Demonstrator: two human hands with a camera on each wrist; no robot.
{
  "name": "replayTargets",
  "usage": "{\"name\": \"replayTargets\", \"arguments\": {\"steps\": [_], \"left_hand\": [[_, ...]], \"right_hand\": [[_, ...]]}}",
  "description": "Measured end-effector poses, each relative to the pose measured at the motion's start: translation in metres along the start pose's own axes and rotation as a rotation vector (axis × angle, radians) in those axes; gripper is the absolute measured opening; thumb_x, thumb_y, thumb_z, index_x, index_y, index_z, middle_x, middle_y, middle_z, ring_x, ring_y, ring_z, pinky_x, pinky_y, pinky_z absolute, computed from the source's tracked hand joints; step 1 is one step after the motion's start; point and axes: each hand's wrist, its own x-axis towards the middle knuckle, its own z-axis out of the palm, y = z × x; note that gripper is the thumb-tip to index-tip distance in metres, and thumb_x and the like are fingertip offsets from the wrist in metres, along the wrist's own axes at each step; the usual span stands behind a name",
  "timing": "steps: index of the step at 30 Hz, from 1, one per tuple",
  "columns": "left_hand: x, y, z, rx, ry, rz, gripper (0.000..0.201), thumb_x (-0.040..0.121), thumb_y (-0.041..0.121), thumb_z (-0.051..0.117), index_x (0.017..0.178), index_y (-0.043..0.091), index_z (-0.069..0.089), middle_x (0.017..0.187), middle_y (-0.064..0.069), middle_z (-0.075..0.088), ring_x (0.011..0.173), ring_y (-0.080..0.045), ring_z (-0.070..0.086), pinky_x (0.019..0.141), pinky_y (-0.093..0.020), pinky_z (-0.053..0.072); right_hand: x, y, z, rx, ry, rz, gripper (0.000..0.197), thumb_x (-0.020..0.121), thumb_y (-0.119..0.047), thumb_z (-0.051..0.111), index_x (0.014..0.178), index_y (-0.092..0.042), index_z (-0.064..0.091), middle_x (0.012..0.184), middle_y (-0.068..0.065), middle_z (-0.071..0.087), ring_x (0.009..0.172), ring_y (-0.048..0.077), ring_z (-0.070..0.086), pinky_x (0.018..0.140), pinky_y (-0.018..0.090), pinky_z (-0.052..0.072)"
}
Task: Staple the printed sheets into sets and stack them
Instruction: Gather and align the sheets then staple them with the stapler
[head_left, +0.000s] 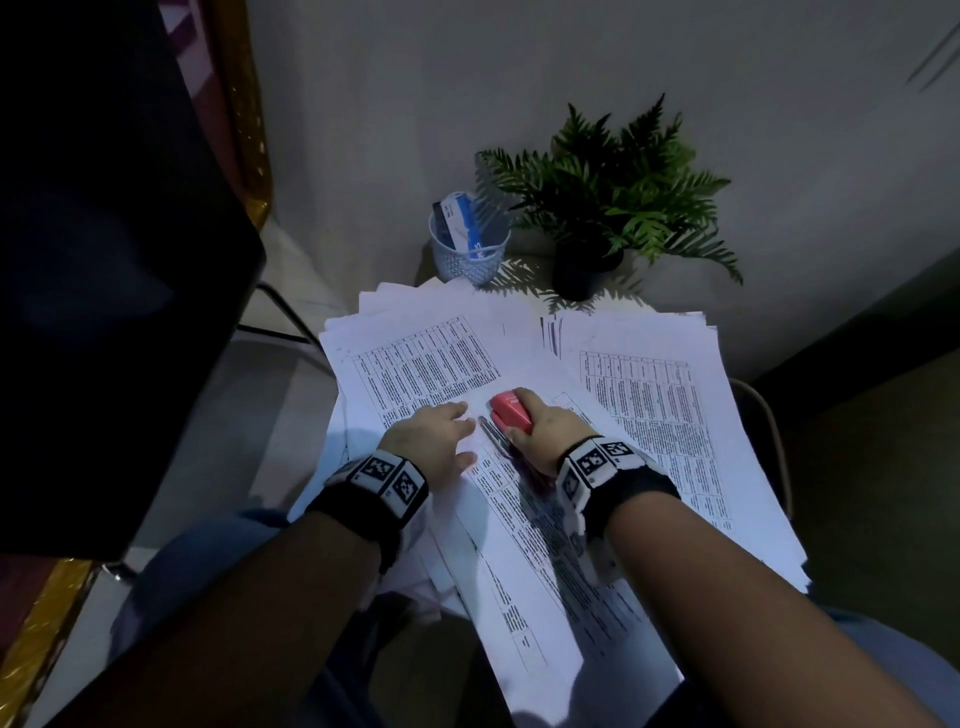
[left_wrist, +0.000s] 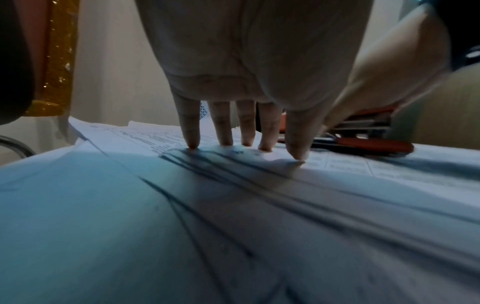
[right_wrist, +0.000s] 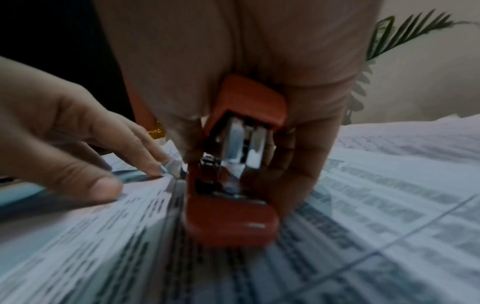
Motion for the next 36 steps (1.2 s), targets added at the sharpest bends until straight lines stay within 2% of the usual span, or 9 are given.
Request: {"name": "replayTargets", "arguments": {"steps": [4, 8, 12, 16, 20, 24, 27, 32, 36], "left_hand": [[0.010, -0.003, -0.008, -0.132, 0.098, -0.141, 0.040, 0.088, 0.040, 0.060, 0.121, 0.019, 0.049, 0.135, -0.001, 0.038, 0.122, -0.022, 0.037, 0.097, -0.038, 0.040], [0.021, -0.003, -0.014, -0.074, 0.062, -0.253, 0.065, 0.078, 0.046, 0.069, 0.129, 0.017, 0.040, 0.131, -0.005, 0.043, 0.122, -0.026, 0.042, 0.096, -0.042, 0.038], [0.028, -0.002, -0.024, 0.004, -0.070, -0.254, 0.062, 0.080, 0.047, 0.065, 0.130, 0.017, 0.044, 0.131, -0.007, 0.047, 0.123, -0.028, 0.043, 0.097, -0.042, 0.038], [0.022, -0.001, -0.028, -0.224, -0.032, -0.230, 0.066, 0.085, 0.032, 0.065, 0.142, 0.013, 0.038, 0.145, -0.007, 0.040, 0.128, -0.025, 0.044, 0.100, -0.034, 0.040], [0.001, -0.003, -0.051, -0.599, 0.118, -0.166, 0.049, 0.081, 0.012, 0.066, 0.128, 0.017, 0.054, 0.118, -0.003, 0.063, 0.107, -0.021, 0.059, 0.086, -0.026, 0.044], [-0.032, 0.006, -0.075, -0.907, 0.262, -0.091, 0.035, 0.077, 0.000, 0.063, 0.103, 0.024, 0.066, 0.090, 0.001, 0.071, 0.080, -0.018, 0.067, 0.069, -0.025, 0.050], [-0.057, 0.018, -0.083, -0.956, 0.337, -0.028, 0.029, 0.077, -0.001, 0.062, 0.091, 0.025, 0.067, 0.073, 0.008, 0.068, 0.064, -0.008, 0.063, 0.052, -0.018, 0.046], [-0.091, 0.038, -0.083, -0.981, 0.403, 0.032, 0.027, 0.078, 0.000, 0.061, 0.092, 0.021, 0.068, 0.074, 0.007, 0.067, 0.065, -0.007, 0.062, 0.055, -0.017, 0.047], [-0.108, 0.047, -0.080, -1.029, 0.444, 0.063, 0.030, 0.078, -0.003, 0.061, 0.090, 0.023, 0.069, 0.082, 0.002, 0.070, 0.074, -0.014, 0.064, 0.067, -0.024, 0.052]], "right_hand": [[-0.015, 0.035, -0.018, 0.000, 0.016, 0.105, 0.050, 0.097, -0.027, 0.044, 0.143, -0.022, 0.025, 0.116, 0.015, 0.062, 0.092, 0.025, 0.060, 0.083, 0.032, 0.046], [-0.020, 0.078, -0.039, 0.045, 0.146, 0.316, 0.043, 0.096, -0.024, 0.046, 0.135, -0.013, 0.031, 0.115, 0.020, 0.061, 0.100, 0.033, 0.061, 0.087, 0.039, 0.047], [-0.016, 0.107, -0.051, 0.036, 0.202, 0.432, 0.041, 0.096, -0.024, 0.045, 0.131, -0.006, 0.033, 0.114, 0.027, 0.060, 0.106, 0.039, 0.059, 0.087, 0.039, 0.044], [-0.024, 0.104, -0.055, -0.075, 0.242, 0.480, 0.061, 0.087, -0.045, 0.056, 0.134, -0.015, 0.032, 0.124, 0.019, 0.047, 0.114, 0.037, 0.051, 0.091, 0.042, 0.043], [-0.039, 0.063, -0.068, 0.020, 0.481, 0.249, 0.041, 0.088, -0.044, 0.055, 0.119, -0.019, 0.049, 0.117, 0.010, 0.050, 0.107, 0.029, 0.052, 0.086, 0.038, 0.043], [-0.063, 0.009, -0.070, 0.497, 0.345, 0.010, 0.014, 0.085, -0.030, 0.067, 0.088, -0.018, 0.062, 0.073, -0.006, 0.056, 0.066, 0.010, 0.054, 0.061, 0.022, 0.042], [-0.079, -0.024, -0.066, 0.739, 0.311, -0.073, 0.011, 0.083, -0.024, 0.069, 0.081, -0.014, 0.066, 0.065, -0.005, 0.055, 0.059, 0.008, 0.050, 0.059, 0.018, 0.042], [-0.109, -0.048, -0.067, 0.942, 0.312, -0.048, 0.031, 0.084, -0.026, 0.069, 0.093, 0.004, 0.069, 0.076, 0.004, 0.060, 0.066, 0.015, 0.052, 0.062, 0.023, 0.042], [-0.135, -0.047, -0.069, 1.025, 0.297, -0.017, 0.022, 0.082, -0.027, 0.070, 0.095, -0.008, 0.072, 0.082, 0.001, 0.067, 0.060, 0.009, 0.053, 0.052, 0.018, 0.038]]}}
